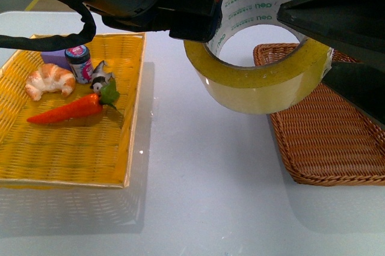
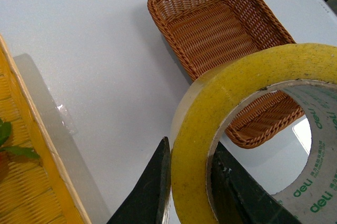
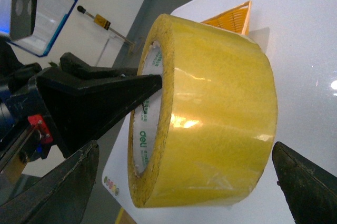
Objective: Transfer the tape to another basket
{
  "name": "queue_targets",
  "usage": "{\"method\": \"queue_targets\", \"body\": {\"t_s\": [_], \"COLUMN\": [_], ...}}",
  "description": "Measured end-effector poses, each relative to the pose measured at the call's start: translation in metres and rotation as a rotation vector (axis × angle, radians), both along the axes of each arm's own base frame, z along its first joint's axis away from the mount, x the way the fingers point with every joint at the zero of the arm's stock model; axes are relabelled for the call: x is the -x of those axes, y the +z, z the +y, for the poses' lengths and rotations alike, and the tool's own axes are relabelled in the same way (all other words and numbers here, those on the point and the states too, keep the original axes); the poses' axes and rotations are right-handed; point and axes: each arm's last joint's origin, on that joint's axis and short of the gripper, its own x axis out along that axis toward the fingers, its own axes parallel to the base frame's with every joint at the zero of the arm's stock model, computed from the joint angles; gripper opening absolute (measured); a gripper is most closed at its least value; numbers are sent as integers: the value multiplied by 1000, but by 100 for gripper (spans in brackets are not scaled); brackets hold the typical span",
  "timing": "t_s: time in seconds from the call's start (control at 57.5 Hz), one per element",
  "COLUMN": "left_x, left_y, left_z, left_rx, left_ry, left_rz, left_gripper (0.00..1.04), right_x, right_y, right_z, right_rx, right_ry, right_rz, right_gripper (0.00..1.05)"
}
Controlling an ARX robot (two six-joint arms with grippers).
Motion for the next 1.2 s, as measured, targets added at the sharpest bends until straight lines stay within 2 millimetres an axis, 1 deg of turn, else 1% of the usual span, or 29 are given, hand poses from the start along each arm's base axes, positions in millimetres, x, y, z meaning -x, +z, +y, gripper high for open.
{"method": "queue_targets", "body": {"t_s": [0.226, 0.261, 0.348, 0.487, 0.574, 0.609, 0.731, 0.766, 0.835, 1.079, 1.114, 1.201], "left_x": [0, 0, 0, 0, 0, 0, 0, 0, 0, -1, -1, -1], "left_y": [0, 0, 0, 3, 4, 4, 5, 5, 6, 12, 13, 18], "left_z": [0, 0, 1, 2, 2, 2, 2, 2, 3, 10, 13, 23], "left_rx": [7, 7, 11, 19, 21, 25, 41, 42, 48, 68, 76, 110], "left_ry": [-6, -5, -5, -5, -6, -5, -10, -9, -9, 2, 10, 23], "left_rz": [5, 5, 8, 2, 1, 3, 7, 7, 8, -5, -24, -77], "left_gripper": [15, 15, 15, 15, 15, 18, 38, 41, 52, 89, 97, 95], "right_x": [-7, -7, -8, -9, -9, -9, -8, -8, -8, -10, -11, -13], "right_y": [0, 1, 1, 0, 0, 1, 0, -1, -2, -3, -3, -3], "right_z": [9, 9, 10, 9, 8, 7, 7, 7, 6, -1, -3, -11], "right_rx": [-19, -23, -29, -39, -54, -57, -58, -58, -56, -52, -54, -64], "right_ry": [4, 5, -9, -30, -39, -40, -29, -29, -34, -82, -95, -135], "right_rz": [19, 21, 24, 34, 42, 43, 47, 49, 53, 63, 65, 72], "right_gripper": [96, 92, 75, 55, 48, 48, 47, 47, 46, 46, 46, 46]}}
